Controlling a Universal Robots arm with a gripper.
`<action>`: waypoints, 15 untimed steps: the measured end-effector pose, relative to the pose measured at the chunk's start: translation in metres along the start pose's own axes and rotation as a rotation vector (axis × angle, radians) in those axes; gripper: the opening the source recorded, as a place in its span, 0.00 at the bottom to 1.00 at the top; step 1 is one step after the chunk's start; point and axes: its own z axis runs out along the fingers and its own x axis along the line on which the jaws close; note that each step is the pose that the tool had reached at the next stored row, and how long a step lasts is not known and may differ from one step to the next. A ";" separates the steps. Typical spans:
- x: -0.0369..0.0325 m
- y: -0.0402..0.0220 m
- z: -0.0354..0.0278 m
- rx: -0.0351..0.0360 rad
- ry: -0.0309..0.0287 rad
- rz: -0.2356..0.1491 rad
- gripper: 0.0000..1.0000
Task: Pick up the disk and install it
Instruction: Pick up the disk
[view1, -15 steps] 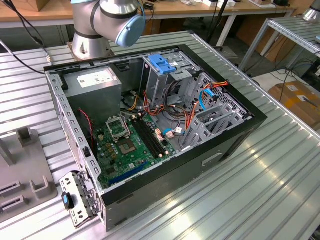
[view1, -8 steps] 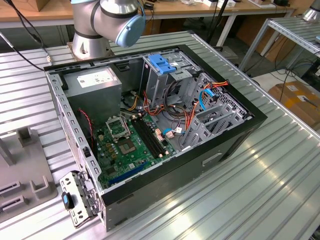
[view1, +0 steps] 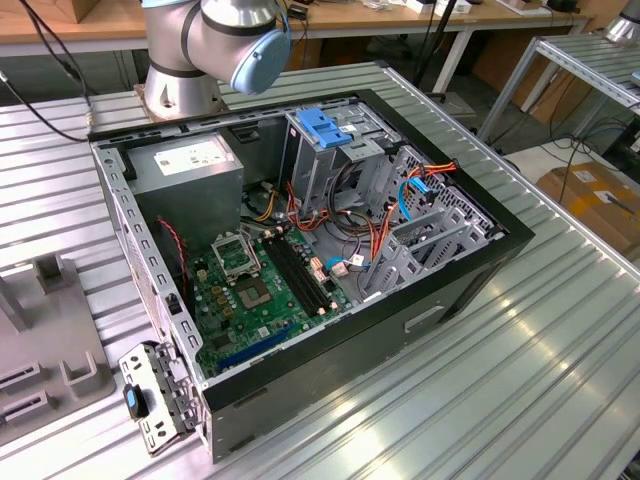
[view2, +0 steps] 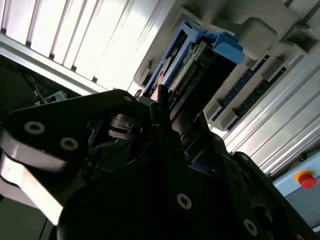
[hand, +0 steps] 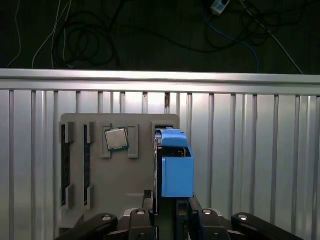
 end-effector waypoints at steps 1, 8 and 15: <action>0.0000 0.0000 -0.0041 -0.0002 0.0001 0.000 0.35; 0.0001 0.0001 -0.0195 0.0001 -0.0001 0.000 0.35; 0.0001 0.0000 -0.0204 0.0000 0.0000 0.000 0.35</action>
